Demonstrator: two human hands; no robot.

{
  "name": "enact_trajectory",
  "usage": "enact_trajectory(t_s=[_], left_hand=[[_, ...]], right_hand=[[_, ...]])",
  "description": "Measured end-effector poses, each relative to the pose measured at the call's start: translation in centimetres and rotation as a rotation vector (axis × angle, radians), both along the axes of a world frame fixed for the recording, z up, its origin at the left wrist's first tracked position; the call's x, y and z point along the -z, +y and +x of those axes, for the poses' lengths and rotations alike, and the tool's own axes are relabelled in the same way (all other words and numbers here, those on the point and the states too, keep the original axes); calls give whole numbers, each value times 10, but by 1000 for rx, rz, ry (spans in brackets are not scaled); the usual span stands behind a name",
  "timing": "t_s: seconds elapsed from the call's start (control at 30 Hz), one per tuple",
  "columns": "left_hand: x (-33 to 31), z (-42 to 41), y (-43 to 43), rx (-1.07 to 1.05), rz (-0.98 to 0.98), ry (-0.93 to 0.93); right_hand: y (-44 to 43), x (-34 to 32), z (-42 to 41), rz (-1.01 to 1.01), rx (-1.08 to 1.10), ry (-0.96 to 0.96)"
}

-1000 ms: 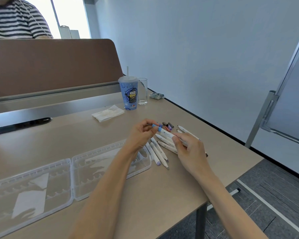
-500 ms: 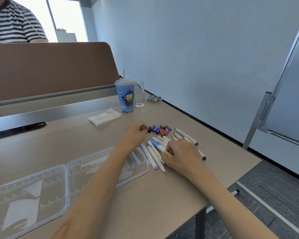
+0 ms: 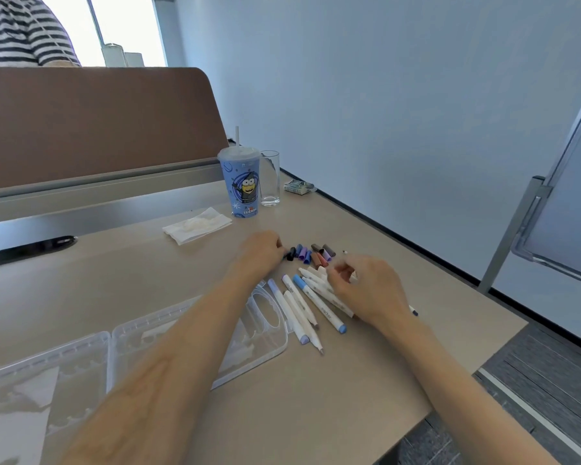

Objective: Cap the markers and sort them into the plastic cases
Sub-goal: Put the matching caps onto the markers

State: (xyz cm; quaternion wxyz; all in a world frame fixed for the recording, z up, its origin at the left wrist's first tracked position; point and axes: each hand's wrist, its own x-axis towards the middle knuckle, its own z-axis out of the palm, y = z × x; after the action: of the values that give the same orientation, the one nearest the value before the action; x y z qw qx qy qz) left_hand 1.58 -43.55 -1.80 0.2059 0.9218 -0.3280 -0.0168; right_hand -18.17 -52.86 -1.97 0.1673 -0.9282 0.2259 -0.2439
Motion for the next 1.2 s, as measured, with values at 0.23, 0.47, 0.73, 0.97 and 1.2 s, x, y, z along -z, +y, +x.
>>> enact_trajectory(t_s=[0.23, 0.47, 0.73, 0.97, 1.2], left_hand=[[-2, -6, 9, 23, -28, -10], [-18, -82, 53, 206, -487, 185], [4, -117, 88, 206, -573, 189], [10, -118, 90, 225, -490, 178], [11, -112, 89, 213, -463, 196]], right_hand=[[-36, -5, -9, 215, -4, -65], [-43, -6, -19, 220, -70, -10], [-32, 2, -31, 260, -49, -106], [-40, 11, -47, 245, 13, -105], [-43, 6, -54, 212, -24, -3]])
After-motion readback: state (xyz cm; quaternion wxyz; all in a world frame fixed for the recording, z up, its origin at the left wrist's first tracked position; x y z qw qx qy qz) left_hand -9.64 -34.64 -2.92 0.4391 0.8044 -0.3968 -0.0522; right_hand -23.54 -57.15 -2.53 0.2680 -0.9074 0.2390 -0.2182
